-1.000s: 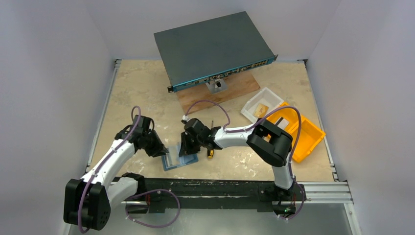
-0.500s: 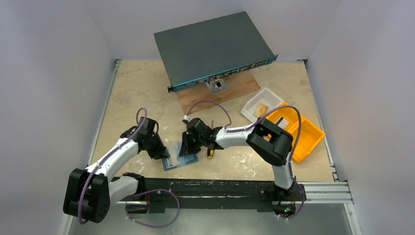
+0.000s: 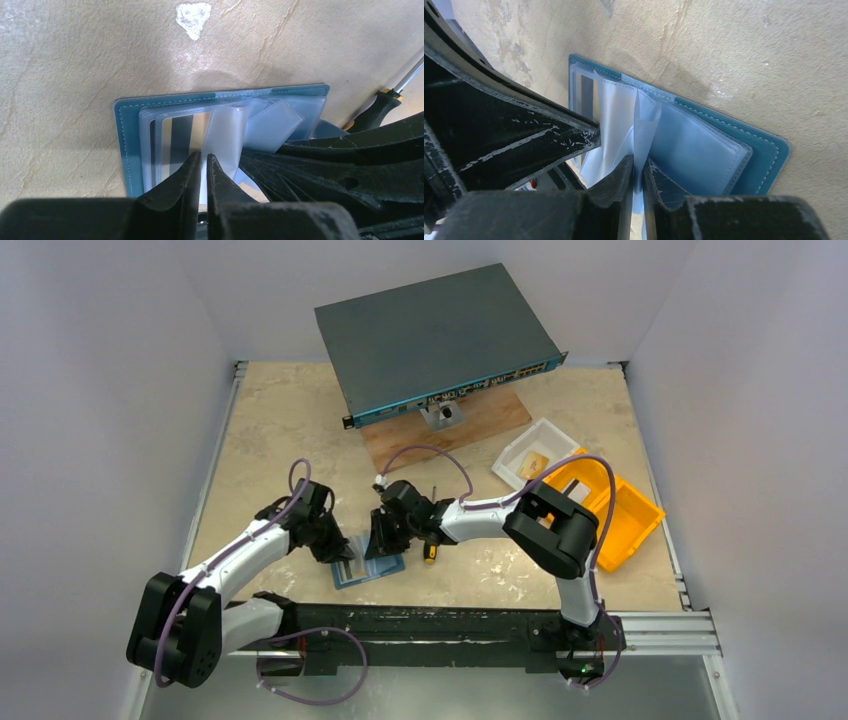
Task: Take the credit cards out of the card holder
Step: Remove the credit card from the card holder.
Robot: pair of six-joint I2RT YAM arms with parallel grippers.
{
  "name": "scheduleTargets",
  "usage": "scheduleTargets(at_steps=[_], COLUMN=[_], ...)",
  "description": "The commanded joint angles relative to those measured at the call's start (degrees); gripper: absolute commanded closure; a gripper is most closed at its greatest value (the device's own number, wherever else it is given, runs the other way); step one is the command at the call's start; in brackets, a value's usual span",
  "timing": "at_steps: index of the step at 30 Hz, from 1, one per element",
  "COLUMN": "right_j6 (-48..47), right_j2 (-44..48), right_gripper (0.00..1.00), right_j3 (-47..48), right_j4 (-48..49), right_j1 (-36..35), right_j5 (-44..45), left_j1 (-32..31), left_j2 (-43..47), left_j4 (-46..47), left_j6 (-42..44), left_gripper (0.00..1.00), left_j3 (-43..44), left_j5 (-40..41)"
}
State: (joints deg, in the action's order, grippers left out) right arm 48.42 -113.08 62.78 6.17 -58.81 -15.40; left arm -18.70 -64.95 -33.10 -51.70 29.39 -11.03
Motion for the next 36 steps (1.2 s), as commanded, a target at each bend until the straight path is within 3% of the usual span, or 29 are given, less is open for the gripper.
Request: scheduleTargets(at_steps=[1, 3, 8, 21, 29, 36], right_j6=[-2.0, -2.1, -2.3, -3.9, -4.5, -3.9], right_j2=[0.9, 2.0, 5.1, 10.8, 14.9, 18.9], right_gripper=[0.83, 0.79, 0.68, 0.66, 0.59, 0.58], right_j3=[1.2, 2.3, 4.0, 6.2, 5.7, 1.3], right_j4=[-4.1, -4.7, -6.1, -14.7, -19.8, -20.0], right_j1=[0.3, 0.4, 0.5, 0.5, 0.8, 1.9], right_j5=[0.9, 0.5, 0.9, 8.2, 15.1, 17.1], left_j1=[-0.5, -0.5, -0.5, -3.2, -5.7, -8.6], left_j2=[0.4, 1.4, 2.2, 3.4, 1.0, -3.6], left_j4=[-0.2, -0.7, -1.8, -2.4, -0.3, 3.6], left_j6=[-1.4, -1.6, -1.3, 0.6, -0.1, -1.1], left_gripper=[0.96, 1.0, 1.0, 1.0, 0.84, 0.75], left_j3=[0.2, 0.2, 1.1, 5.1, 7.2, 9.1], left_j5=[2.8, 3.3, 3.5, 0.3, -1.5, -3.8])
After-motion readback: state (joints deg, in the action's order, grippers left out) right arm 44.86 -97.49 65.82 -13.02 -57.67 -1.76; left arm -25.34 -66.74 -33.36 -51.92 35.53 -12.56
